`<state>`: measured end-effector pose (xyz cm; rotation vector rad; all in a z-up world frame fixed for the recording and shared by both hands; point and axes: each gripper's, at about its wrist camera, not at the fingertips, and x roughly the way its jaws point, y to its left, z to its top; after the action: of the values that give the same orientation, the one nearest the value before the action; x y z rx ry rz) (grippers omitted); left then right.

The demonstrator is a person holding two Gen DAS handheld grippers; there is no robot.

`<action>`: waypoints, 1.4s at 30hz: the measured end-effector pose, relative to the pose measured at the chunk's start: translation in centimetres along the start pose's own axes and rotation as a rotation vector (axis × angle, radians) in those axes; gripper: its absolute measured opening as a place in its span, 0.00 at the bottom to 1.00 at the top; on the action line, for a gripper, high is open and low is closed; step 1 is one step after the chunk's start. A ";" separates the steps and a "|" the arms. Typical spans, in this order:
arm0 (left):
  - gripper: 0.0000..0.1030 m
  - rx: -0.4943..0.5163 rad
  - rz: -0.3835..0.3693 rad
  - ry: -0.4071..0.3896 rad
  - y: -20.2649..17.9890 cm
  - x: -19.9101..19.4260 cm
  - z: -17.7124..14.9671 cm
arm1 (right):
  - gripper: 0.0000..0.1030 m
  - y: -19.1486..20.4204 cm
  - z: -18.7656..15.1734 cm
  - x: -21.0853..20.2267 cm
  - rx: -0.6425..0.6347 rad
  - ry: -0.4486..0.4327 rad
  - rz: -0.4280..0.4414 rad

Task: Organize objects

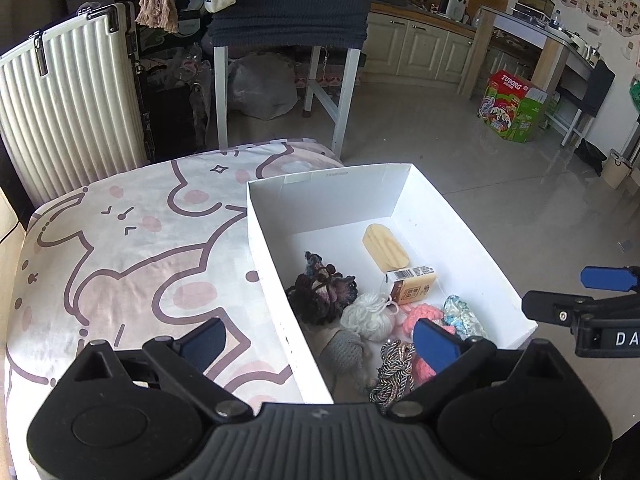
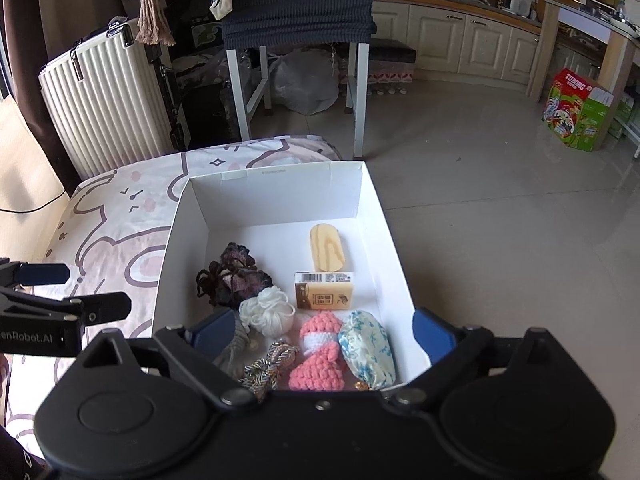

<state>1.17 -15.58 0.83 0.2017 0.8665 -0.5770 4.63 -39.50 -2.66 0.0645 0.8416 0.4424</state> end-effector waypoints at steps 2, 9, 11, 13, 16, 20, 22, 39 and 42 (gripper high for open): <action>0.99 -0.016 0.009 0.000 -0.1 -0.3 -0.4 | 0.95 -0.2 -0.5 -0.5 0.011 -0.007 -0.004; 1.00 -0.090 0.013 -0.005 0.2 -1.4 -1.7 | 0.98 -0.2 -2.0 -1.8 0.024 -0.033 -0.017; 1.00 -0.096 0.028 -0.002 0.2 -1.5 -2.1 | 0.98 -0.1 -2.3 -2.0 0.018 -0.038 -0.022; 1.00 -0.095 0.035 -0.010 0.2 -1.8 -2.4 | 0.98 0.0 -2.6 -2.3 0.010 -0.040 -0.021; 1.00 -0.089 0.042 -0.019 0.2 -2.2 -2.8 | 0.99 0.2 -3.0 -2.6 0.002 -0.044 -0.014; 1.00 -0.069 0.068 -0.026 0.1 -2.6 -3.3 | 1.00 0.3 -3.6 -2.9 0.000 -0.047 -0.008; 1.00 -0.062 0.075 -0.028 0.0 -2.7 -3.5 | 1.00 0.3 -3.9 -3.0 -0.003 -0.047 -0.015; 1.00 -0.039 0.107 -0.023 -0.1 -2.6 -4.3 | 1.00 -0.1 -4.7 -2.9 -0.015 -0.043 -0.050; 1.00 -0.044 0.106 -0.021 0.0 -2.5 -4.3 | 1.00 0.1 -4.7 -2.8 -0.017 -0.044 -0.051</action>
<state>-2.96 -12.91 0.05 0.1999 0.8426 -0.4599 -0.50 -41.14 -3.79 0.0368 0.7943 0.3989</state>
